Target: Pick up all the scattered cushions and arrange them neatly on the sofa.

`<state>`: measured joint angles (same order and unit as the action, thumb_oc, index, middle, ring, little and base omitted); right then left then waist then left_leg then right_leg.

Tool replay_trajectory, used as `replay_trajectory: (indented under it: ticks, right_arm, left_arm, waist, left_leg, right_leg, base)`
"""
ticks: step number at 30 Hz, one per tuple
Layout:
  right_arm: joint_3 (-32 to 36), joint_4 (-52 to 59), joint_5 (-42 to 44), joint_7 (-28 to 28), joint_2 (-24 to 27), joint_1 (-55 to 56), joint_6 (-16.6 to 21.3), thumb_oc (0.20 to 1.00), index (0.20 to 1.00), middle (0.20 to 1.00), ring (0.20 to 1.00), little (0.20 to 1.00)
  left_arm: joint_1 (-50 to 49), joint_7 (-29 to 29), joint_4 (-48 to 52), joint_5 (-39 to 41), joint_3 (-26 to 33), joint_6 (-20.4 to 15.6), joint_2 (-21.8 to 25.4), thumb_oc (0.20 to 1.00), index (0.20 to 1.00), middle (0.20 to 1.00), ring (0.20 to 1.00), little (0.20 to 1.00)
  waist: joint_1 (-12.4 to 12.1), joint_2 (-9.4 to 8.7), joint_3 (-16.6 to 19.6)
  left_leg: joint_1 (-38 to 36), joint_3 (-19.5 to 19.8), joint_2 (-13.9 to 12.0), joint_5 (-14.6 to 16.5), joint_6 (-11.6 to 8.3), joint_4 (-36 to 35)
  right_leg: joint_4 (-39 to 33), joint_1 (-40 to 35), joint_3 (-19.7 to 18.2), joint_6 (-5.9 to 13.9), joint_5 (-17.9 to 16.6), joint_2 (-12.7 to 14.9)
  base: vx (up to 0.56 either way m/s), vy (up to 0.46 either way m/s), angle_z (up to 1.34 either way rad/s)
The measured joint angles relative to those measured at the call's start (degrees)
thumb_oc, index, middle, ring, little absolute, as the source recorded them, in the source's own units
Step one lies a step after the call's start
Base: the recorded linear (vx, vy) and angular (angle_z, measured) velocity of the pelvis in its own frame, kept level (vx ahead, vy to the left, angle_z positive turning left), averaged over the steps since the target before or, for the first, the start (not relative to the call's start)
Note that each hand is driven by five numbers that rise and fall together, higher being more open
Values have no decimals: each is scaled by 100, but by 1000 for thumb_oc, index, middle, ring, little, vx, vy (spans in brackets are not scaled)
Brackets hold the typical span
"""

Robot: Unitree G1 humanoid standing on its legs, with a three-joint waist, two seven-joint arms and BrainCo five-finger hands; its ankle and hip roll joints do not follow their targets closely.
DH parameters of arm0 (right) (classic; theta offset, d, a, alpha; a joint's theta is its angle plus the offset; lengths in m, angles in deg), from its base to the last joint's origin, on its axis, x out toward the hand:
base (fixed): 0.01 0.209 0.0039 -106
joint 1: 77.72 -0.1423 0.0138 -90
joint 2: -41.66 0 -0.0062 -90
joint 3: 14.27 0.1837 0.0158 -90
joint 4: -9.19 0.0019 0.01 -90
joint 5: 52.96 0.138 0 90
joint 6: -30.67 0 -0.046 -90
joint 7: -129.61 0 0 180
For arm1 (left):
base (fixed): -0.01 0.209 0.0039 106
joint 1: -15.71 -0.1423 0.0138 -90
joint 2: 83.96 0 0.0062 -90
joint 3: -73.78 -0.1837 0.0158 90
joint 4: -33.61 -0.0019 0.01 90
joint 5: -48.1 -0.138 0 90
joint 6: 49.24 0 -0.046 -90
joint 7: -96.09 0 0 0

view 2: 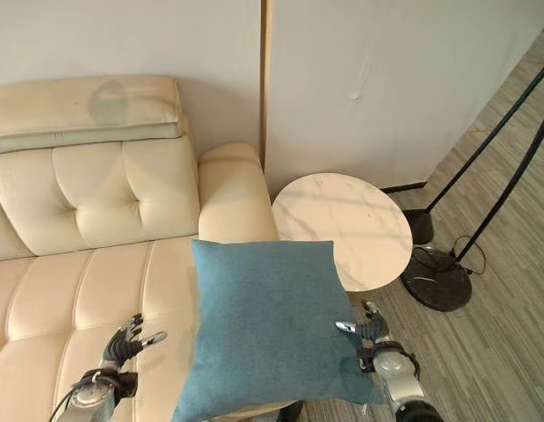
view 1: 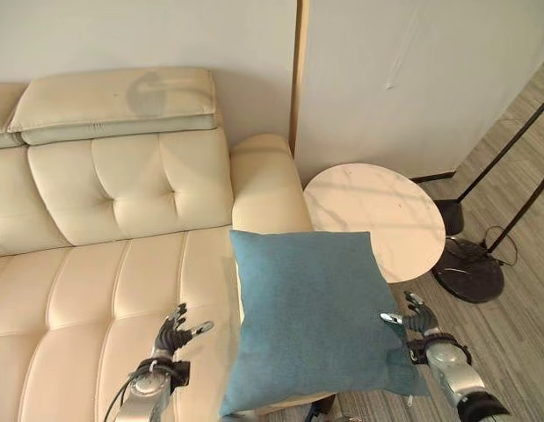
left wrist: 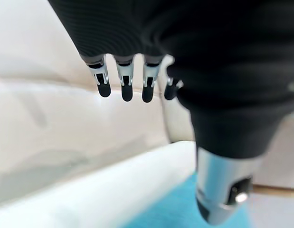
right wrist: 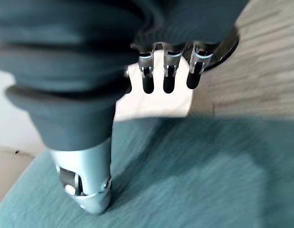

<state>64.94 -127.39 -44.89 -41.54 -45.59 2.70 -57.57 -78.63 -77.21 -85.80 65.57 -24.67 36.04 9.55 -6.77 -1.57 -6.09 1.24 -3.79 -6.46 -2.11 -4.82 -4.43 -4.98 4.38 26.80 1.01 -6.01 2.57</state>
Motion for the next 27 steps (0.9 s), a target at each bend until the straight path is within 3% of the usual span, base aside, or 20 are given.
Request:
replay_trajectory:
  ticks: [2, 3, 4, 5, 6, 13, 20, 23, 27]
  right_arm:
    - [-19, -29, 256, 37, -281, -111, -42, 1000, 1000, 1000, 1000, 1000]
    - [-56, -26, 357, 51, -371, -133, -58, 586, 586, 586, 586, 586]
    - [-208, 5, 502, 58, -445, -170, -67, 514, 514, 514, 514, 514]
    - [-308, 103, 614, 59, -473, -174, -69, 200, 200, 200, 200, 200]
    - [-449, 276, 731, 59, -487, -159, -66, 200, 200, 200, 200, 200]
    - [-492, 1739, 1125, -71, -67, 311, -67, 200, 200, 200, 200, 200]
    - [-448, 2824, 1230, -461, -73, 963, -100, 200, 200, 200, 200, 200]
    - [-438, 2969, 1213, -558, -99, 1083, -104, 200, 200, 200, 200, 200]
    - [-404, 3689, 858, -589, 57, 1115, -109, 200, 200, 200, 200, 200]
  left_arm:
    - [147, 0, 0, 222, -236, 3, -253, 1000, 1000, 1000, 1000, 1000]
    - [227, 4, -8, 300, -354, 13, -334, 1000, 1000, 1000, 1000, 1000]
    - [361, 16, -16, 424, -575, 14, -423, 1000, 1000, 1000, 1000, 1000]
    - [527, 20, -55, 489, -771, 16, -524, 696, 696, 696, 696, 696]
    - [713, 115, -101, 637, -928, 15, -652, 200, 200, 200, 200, 200]
    - [608, 304, 367, 1123, -609, 22, -540, 200, 200, 200, 200, 200]
    - [86, 321, 1367, 1319, -112, 11, -460, 200, 200, 200, 200, 200]
    - [-39, 281, 1489, 1339, -37, 12, -410, 200, 200, 200, 200, 200]
    - [-82, 273, 1599, 1338, 3, 11, -291, 200, 200, 200, 200, 200]
  waist:
    - [15, 68, -42]
    - [36, 78, -43]
    - [75, 75, -46]
    - [113, 76, -58]
    - [217, 88, -71]
    - [331, 200, -143]
    - [395, 124, -166]
    - [487, 30, -164]
    - [547, -189, -212]
  left_leg:
    - [17, 7, 4, -5, -1, 6]
    - [70, 12, 6, -10, -2, 17]
    - [144, 13, 10, -27, -2, 20]
    - [213, 20, 15, -50, -8, 27]
    - [257, 20, 14, -58, -10, 35]
    - [170, -28, 12, -58, -10, -6]
    - [-139, -332, 83, -13, 47, -12]
    - [-218, -379, 176, 10, 85, -11]
    - [-116, -520, 458, 11, 271, 34]
  right_leg:
    - [9, 16, 3, 1, 0, 1]
    - [10, 60, 3, 1, 0, 3]
    - [27, 140, 2, 0, -1, 3]
    - [28, 199, 9, 3, -11, 2]
    - [28, 243, 11, -15, -27, -3]
    - [29, 204, -34, -104, -111, -15]
    - [33, 69, -358, -85, -222, 21]
    - [33, 57, -508, -45, -307, 79]
    - [271, 431, -955, 164, -481, 309]
  base:
    - [-55, 33, 0]
    - [-47, 38, -3]
    - [-45, 41, 1]
    - [-35, 46, -1]
    - [-32, 44, 0]
    - [-20, 65, -4]
    - [-74, 162, -21]
    - [-156, 205, -26]
    - [-263, 114, -45]
